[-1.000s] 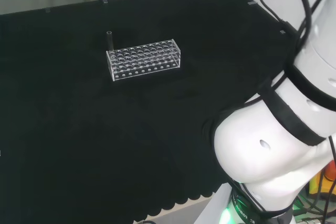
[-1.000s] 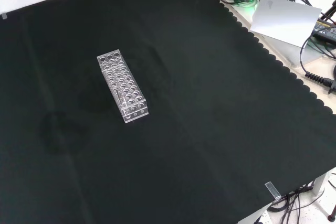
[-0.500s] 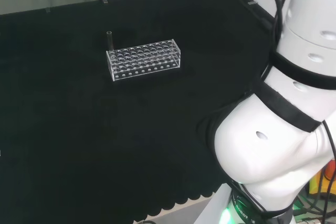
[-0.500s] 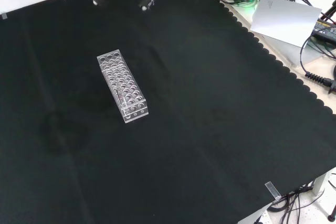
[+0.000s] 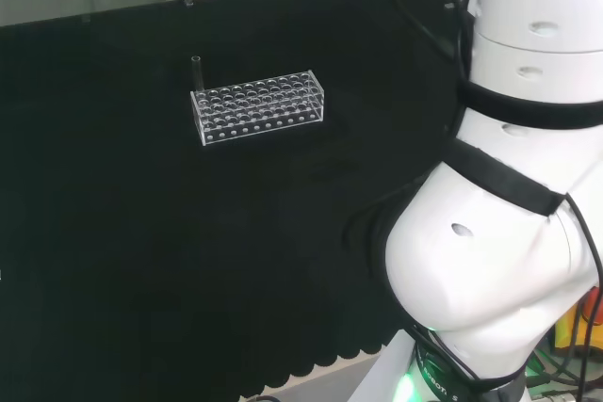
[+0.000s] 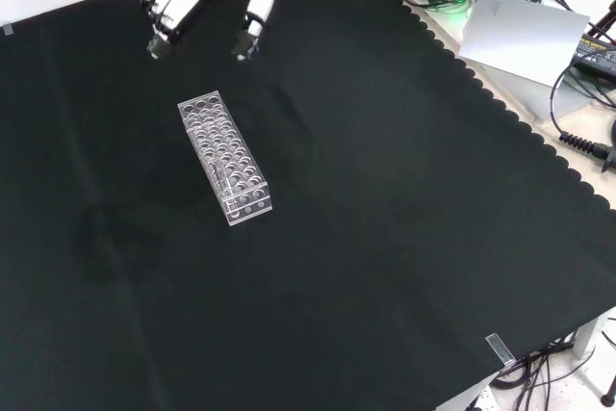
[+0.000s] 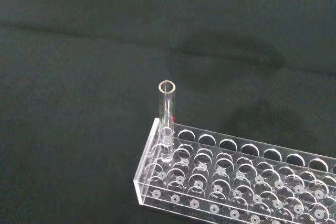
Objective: Pick up the test tube.
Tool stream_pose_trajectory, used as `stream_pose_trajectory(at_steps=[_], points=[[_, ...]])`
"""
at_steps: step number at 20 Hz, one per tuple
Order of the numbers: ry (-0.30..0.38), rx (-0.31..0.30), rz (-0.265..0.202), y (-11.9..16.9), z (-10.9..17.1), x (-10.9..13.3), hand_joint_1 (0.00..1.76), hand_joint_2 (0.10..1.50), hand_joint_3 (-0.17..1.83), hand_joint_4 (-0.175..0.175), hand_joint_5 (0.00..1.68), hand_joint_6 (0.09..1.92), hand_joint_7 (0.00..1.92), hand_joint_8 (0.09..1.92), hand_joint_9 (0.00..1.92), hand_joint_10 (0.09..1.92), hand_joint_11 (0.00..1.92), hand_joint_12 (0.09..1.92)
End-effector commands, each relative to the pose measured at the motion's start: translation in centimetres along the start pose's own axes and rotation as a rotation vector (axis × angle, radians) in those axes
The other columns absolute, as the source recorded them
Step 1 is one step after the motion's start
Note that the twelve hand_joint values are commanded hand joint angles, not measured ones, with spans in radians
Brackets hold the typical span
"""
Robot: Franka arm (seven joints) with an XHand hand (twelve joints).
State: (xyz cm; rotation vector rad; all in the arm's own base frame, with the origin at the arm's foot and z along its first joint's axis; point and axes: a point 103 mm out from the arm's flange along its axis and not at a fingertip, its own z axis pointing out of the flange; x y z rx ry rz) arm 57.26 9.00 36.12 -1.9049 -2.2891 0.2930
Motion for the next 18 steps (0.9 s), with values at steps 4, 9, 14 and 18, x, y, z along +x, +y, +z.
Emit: stream_pose_trajectory(at_steps=[4,9,14,18], points=[[-0.037,0.113,0.009,4.4,3.3,-1.2,0.68,1.11,-0.17,-0.100,0.31,0.09,0.40,0.91,0.30,0.95,0.11,1.59],[-0.043,0.153,0.007,5.9,5.0,-1.5,0.68,1.11,-0.17,-0.103,0.33,0.09,0.42,0.91,0.31,0.94,0.11,1.59],[-0.046,0.200,0.003,6.5,7.0,-1.7,0.69,1.11,-0.17,-0.106,0.34,0.09,0.43,0.91,0.31,0.93,0.11,1.59],[-0.032,0.226,0.000,6.2,8.4,-1.7,0.69,1.11,-0.17,-0.107,0.36,0.09,0.44,0.91,0.32,0.93,0.10,1.59]])
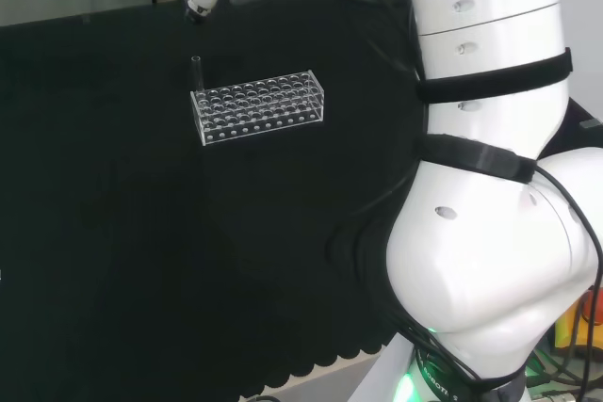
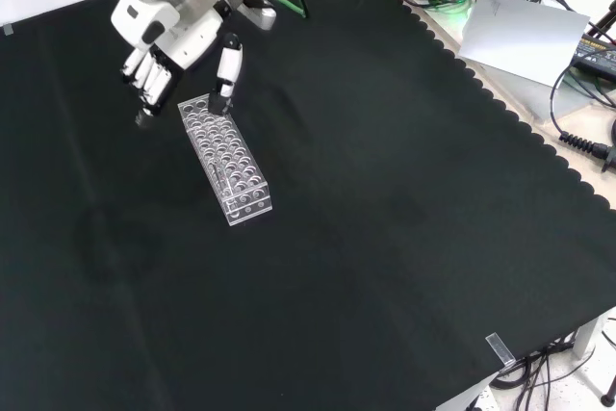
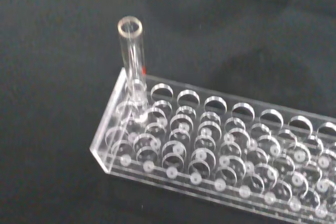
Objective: Pick up the test tube.
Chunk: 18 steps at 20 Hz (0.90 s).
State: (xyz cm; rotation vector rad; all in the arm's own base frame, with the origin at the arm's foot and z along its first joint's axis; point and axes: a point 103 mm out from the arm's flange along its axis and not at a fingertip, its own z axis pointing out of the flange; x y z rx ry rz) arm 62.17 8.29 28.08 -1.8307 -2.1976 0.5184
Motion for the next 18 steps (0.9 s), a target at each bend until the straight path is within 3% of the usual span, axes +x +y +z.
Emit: stream_pose_trajectory(at_steps=[1,6,18], points=[[0.013,0.051,-0.007,-0.1,2.2,-0.1,0.69,1.11,-0.17,-0.107,0.36,0.09,0.45,0.91,0.32,0.93,0.10,1.59],[0.034,0.073,-0.005,0.1,3.9,0.4,0.70,1.11,-0.17,-0.111,0.38,0.09,0.48,0.92,0.34,0.93,0.10,1.59],[-0.015,0.118,-0.028,1.4,6.2,2.0,0.73,1.11,-0.17,-0.117,0.42,0.09,0.58,0.92,0.38,0.91,0.11,1.58]])
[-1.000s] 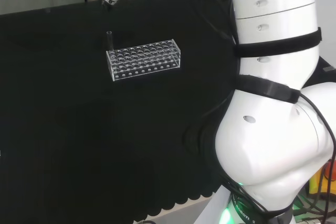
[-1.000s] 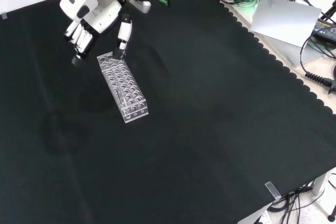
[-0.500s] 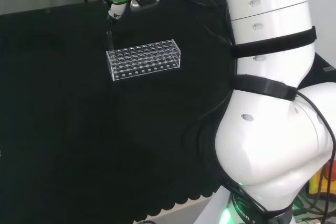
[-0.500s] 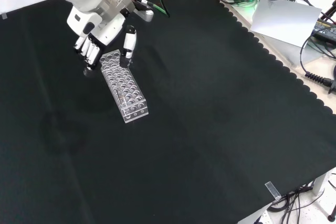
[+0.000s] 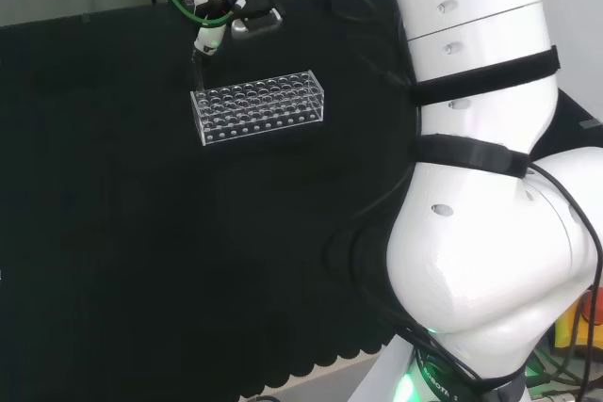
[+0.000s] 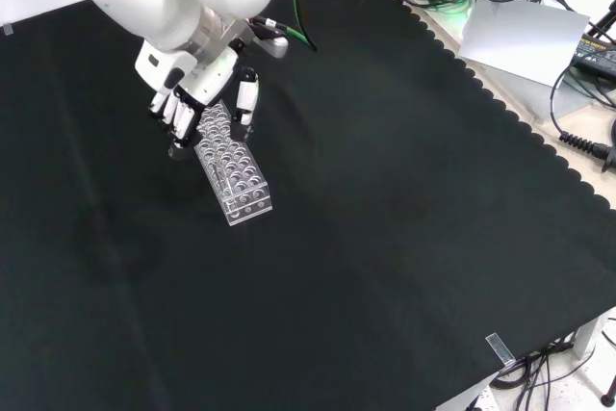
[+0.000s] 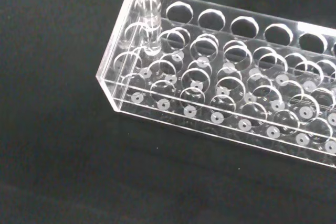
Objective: Pick up the test tube.
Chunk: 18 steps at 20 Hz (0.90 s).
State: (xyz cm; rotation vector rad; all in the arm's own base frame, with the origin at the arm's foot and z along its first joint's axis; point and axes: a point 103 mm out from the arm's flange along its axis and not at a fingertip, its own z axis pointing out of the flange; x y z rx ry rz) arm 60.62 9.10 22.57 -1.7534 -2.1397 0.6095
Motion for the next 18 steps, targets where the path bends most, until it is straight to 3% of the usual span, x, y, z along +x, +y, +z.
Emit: stream_pose_trajectory(at_steps=[1,12,18], points=[[-0.027,0.016,-0.010,0.5,0.7,0.8,0.73,1.11,-0.17,-0.118,0.43,0.09,0.60,0.92,0.39,0.90,0.11,1.58],[-0.056,0.013,-0.019,1.2,1.2,2.1,0.79,1.09,-0.17,-0.134,0.57,0.19,0.78,0.94,0.53,0.84,0.14,1.56],[-0.072,0.007,-0.036,1.7,1.2,3.2,0.82,1.07,-0.17,-0.139,0.52,0.46,0.81,0.94,0.56,0.81,0.15,1.55]])
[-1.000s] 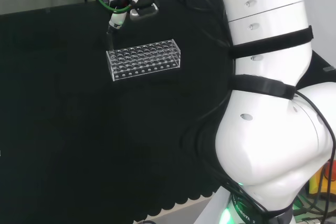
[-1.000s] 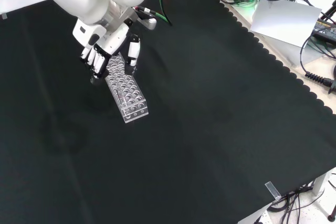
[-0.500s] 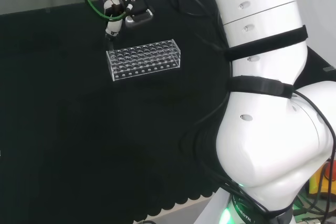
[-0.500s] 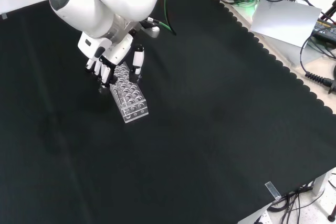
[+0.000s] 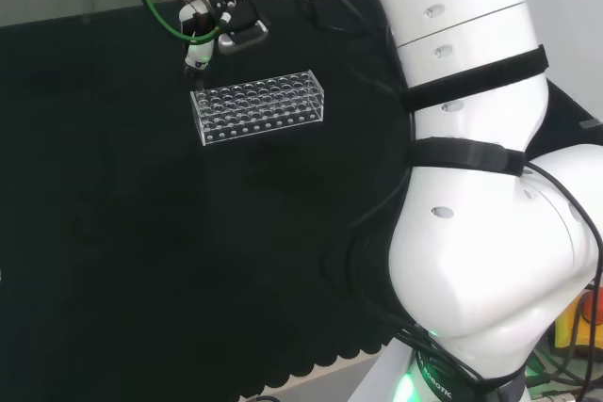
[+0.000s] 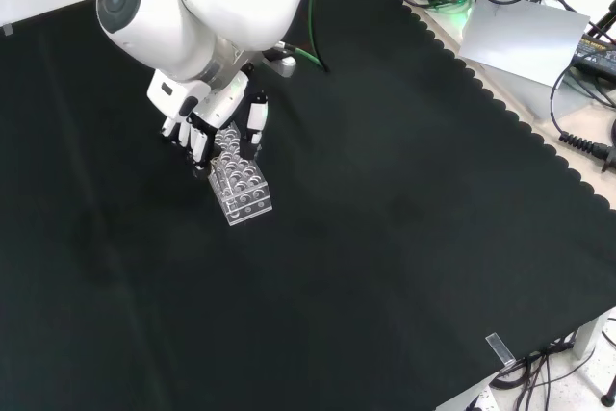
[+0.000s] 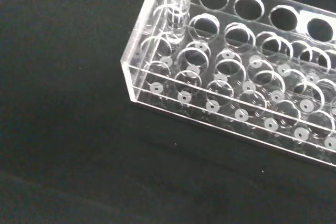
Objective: Pick up the test tube.
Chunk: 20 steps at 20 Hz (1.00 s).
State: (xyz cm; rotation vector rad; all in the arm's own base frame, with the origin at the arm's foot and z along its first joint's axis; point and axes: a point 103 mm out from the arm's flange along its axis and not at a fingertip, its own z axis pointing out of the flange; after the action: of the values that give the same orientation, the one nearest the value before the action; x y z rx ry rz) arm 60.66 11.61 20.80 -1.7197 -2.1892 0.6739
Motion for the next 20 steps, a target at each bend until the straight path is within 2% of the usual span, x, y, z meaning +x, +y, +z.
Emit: stream_pose_trajectory(at_steps=[1,9,20], points=[[-0.014,-0.007,-0.012,0.5,-0.1,0.7,0.82,1.06,-0.17,-0.140,0.52,0.49,0.81,0.94,0.57,0.81,0.15,1.55],[-0.045,-0.015,-0.008,1.2,0.0,1.3,0.86,1.04,-0.17,-0.142,0.54,0.62,0.85,0.94,0.60,0.81,0.16,1.55],[-0.023,-0.040,0.022,2.3,0.6,1.0,0.92,1.04,-0.17,-0.143,0.66,0.71,0.99,0.91,0.73,0.76,0.23,1.51]])
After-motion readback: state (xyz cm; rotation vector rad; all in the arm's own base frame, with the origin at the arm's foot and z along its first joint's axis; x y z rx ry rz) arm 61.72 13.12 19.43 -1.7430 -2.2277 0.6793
